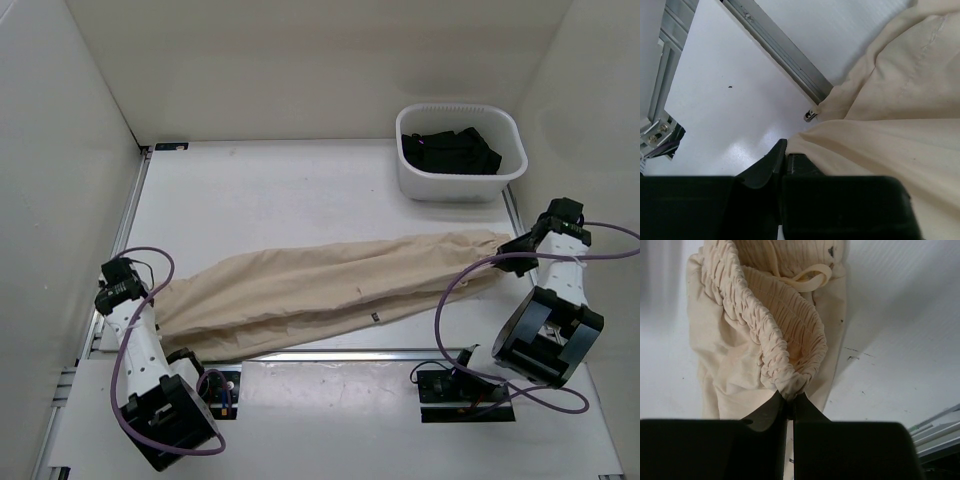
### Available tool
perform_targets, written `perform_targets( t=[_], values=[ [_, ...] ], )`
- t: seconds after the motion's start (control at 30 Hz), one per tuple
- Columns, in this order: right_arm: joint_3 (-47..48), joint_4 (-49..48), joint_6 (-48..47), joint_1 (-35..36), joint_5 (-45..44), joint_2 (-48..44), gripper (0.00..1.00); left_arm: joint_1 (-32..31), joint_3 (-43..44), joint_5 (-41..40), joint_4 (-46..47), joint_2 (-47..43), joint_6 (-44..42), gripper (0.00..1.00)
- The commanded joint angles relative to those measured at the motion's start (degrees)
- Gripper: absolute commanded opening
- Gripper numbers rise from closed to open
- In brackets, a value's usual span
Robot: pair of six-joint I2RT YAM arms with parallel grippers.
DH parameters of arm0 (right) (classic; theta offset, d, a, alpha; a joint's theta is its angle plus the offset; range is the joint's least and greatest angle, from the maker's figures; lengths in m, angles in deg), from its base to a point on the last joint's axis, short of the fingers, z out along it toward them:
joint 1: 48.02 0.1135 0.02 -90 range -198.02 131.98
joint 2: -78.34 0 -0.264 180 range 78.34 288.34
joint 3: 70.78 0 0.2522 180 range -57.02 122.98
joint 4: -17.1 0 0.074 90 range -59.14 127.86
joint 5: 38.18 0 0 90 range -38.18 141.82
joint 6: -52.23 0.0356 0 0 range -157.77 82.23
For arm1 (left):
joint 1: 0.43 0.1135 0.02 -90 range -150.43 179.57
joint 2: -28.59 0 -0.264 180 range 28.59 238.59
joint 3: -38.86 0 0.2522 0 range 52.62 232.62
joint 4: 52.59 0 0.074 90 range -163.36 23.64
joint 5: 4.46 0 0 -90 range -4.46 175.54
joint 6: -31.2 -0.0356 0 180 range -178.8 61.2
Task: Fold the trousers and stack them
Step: Fold the trousers
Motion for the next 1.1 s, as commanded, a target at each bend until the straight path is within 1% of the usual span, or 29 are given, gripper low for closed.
perform_targets(
  t=[0.0,0.1,0.13,0.17,0.2,0.23,0.27,0.3,0.33,0.37,0.4,0.43,0.47,0.5,0.57,0.6,0.63,0.7,0.73,0.77,0.8,0.83,0.87,0.9,0.93,0.97,1.0,1.03,1.07],
  values=[
    [1.9,1.2,0.9,-0.8,-5.2,-1.5,0.00,0.5,2.8,-3.3,-0.6,-1.0,0.0,0.15],
    [1.9,1.8,0.9,-1.3,-5.9,-0.2,0.00,0.5,2.2,-3.9,-0.6,-1.5,0.0,0.15],
    [1.9,1.8,0.9,-1.3,-6.4,-0.2,0.01,0.5,1.5,-4.6,-2.2,-1.5,0.0,0.16],
    [1.4,1.8,0.9,-1.3,-6.4,-0.2,0.13,0.5,1.5,-4.6,-3.6,-1.5,0.0,0.28],
    [1.4,1.8,0.9,-1.3,-6.4,0.3,0.23,0.5,1.5,-3.2,-5.9,-1.5,0.0,0.42],
    [1.4,2.3,0.4,-1.3,-6.4,0.3,0.38,0.5,1.5,-2.7,-10.3,-1.5,0.0,0.59],
    [1.4,2.4,-0.2,-1.3,-4.3,0.3,0.64,0.5,1.5,-2.7,-11.9,-1.5,0.0,0.69],
    [2.0,2.4,-1.3,-1.3,-3.2,0.3,0.68,0.5,2.4,-2.2,-12.5,-1.5,0.0,0.78],
    [2.6,3.5,-2.0,-0.5,-2.4,-0.4,0.69,0.5,5.5,-1.5,-12.5,-1.5,0.0,0.81],
    [3.5,4.5,-2.6,0.5,-2.4,-0.5,0.69,0.5,8.0,-0.9,-11.1,-1.5,0.0,0.81],
    [6.0,5.6,-3.8,3.8,-3.7,-1.4,0.70,0.5,11.2,0.3,-10.1,-0.2,0.0,0.88],
    [7.4,6.9,-4.4,6.1,-8.7,-2.3,0.70,0.5,18.4,3.8,-9.6,0.6,0.0,0.92],
    [9.0,9.8,-4.5,8.7,-12.0,-2.3,0.70,0.5,22.0,5.7,-9.6,1.5,0.0,0.93],
    [11.9,11.2,-5.1,13.9,-15.8,-2.9,0.70,0.5,25.1,7.7,-9.6,3.2,0.0,0.94],
    [14.0,14.6,-4.0,18.6,-23.4,-3.5,0.71,0.5,30.9,13.0,-11.3,5.0,0.0,0.92],
    [14.7,14.6,-2.9,22.5,-29.2,-4.1,0.71,0.5,31.5,14.7,-11.9,6.5,0.0,0.92],
    [14.7,14.6,-2.9,24.2,-30.8,-4.1,0.70,0.5,31.5,16.1,-11.9,7.2,0.0,0.90],
    [12.5,9.0,-2.9,27.9,-30.0,-4.8,0.64,0.5,26.9,18.4,-10.5,8.7,0.0,0.89],
    [9.8,6.7,-3.5,28.7,-27.9,-4.8,0.53,0.5,25.1,19.1,-8.9,10.9,0.0,0.86],
    [8.7,4.7,-3.5,29.3,-22.0,-3.8,0.47,-0.7,23.8,19.9,-6.4,12.5,0.0,0.83],
    [7.8,1.7,-3.5,30.9,-19.8,-2.7,0.39,-1.7,22.4,20.4,-6.4,14.4,0.0,0.81],
    [6.3,0.6,-3.0,31.8,-18.2,0.0,0.24,-3.0,22.4,20.9,-6.4,16.3,0.0,0.77],
    [5.7,0.0,-2.4,32.4,-16.9,1.6,0.17,-5.3,22.4,21.5,-5.7,19.5,0.0,0.75],
    [5.7,0.8,-1.7,32.4,-15.9,3.6,0.11,-6.1,21.7,21.5,-3.1,20.8,0.0,0.73],
    [4.9,1.6,-0.8,32.4,-15.2,7.4,0.06,-6.8,20.8,20.5,-1.1,21.8,0.0,0.71],
    [3.9,2.6,0.6,31.3,-15.2,9.2,0.00,-7.3,20.8,19.3,0.9,23.5,0.0,0.65],
    [3.1,3.5,1.3,30.5,-15.2,12.1,0.00,-7.4,20.0,16.1,2.8,24.3,0.0,0.63],
    [2.2,3.5,1.3,29.6,-15.2,13.1,0.00,-7.4,20.0,14.9,5.4,25.2,0.0,0.61],
    [0.2,3.5,1.3,28.0,-14.5,13.7,0.00,-6.6,20.0,14.9,5.9,26.9,0.0,0.61]
  ],
)
